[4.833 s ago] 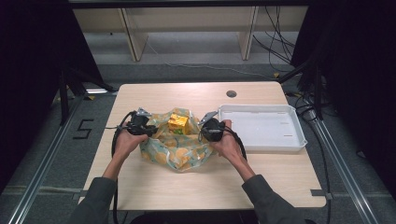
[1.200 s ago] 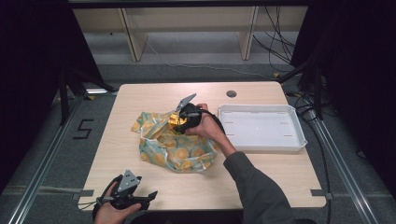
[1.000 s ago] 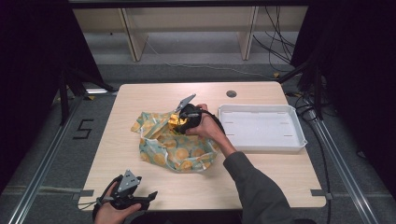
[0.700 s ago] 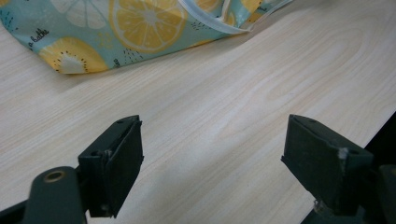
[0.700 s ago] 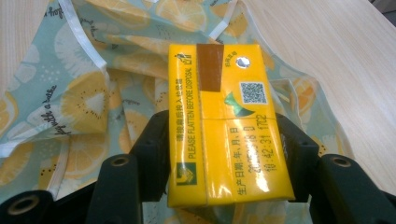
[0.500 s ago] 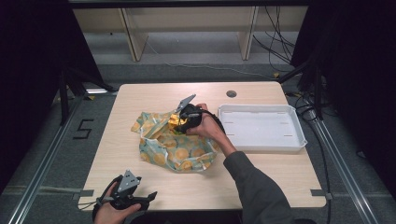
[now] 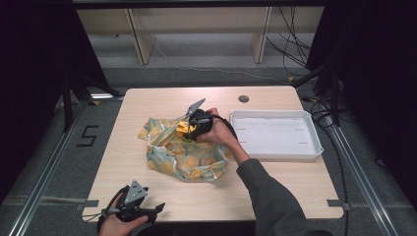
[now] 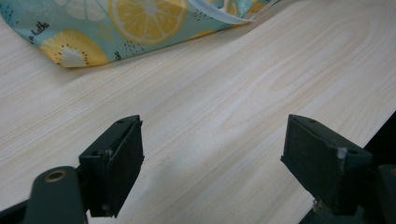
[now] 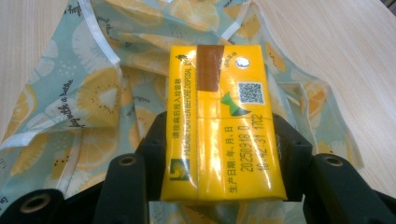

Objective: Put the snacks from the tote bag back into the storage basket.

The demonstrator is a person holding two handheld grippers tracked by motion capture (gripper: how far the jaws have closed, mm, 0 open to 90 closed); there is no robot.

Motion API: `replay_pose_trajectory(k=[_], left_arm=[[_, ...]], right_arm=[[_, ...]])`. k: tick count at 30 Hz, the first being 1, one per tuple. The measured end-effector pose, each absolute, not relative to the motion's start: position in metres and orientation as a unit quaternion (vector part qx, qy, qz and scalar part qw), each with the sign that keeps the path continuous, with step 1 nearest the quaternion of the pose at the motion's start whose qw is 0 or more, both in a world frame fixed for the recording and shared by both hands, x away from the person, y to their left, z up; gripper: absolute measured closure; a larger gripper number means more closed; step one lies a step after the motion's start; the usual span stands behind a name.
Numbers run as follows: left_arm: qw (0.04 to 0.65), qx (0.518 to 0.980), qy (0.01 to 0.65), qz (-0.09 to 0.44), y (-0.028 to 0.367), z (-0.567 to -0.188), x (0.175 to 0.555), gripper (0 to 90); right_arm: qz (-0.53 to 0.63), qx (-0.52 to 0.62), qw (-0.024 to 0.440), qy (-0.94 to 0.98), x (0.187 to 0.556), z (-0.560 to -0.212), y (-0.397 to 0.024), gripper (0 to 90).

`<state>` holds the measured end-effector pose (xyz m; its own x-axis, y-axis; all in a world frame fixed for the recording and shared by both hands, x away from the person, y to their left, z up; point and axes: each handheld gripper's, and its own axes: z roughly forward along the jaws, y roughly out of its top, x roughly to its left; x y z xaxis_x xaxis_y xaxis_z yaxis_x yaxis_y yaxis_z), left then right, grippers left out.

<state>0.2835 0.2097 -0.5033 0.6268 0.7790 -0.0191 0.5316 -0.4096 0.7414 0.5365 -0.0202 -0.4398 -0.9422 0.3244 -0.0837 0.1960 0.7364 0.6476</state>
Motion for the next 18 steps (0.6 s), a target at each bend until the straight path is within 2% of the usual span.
replay_pose_trajectory(k=[10, 18], left_arm=[[0.374, 0.823, 0.393, 0.166, 0.208, -0.503, 0.282, 19.6], [0.374, 0.827, 0.384, 0.171, 0.210, -0.503, 0.283, 19.6]], right_arm=[[0.317, 0.128, 0.113, 0.933, 0.525, -0.429, -0.005, 51.2], [0.332, 0.121, 0.120, 0.928, 0.520, -0.403, -0.002, 51.4]])
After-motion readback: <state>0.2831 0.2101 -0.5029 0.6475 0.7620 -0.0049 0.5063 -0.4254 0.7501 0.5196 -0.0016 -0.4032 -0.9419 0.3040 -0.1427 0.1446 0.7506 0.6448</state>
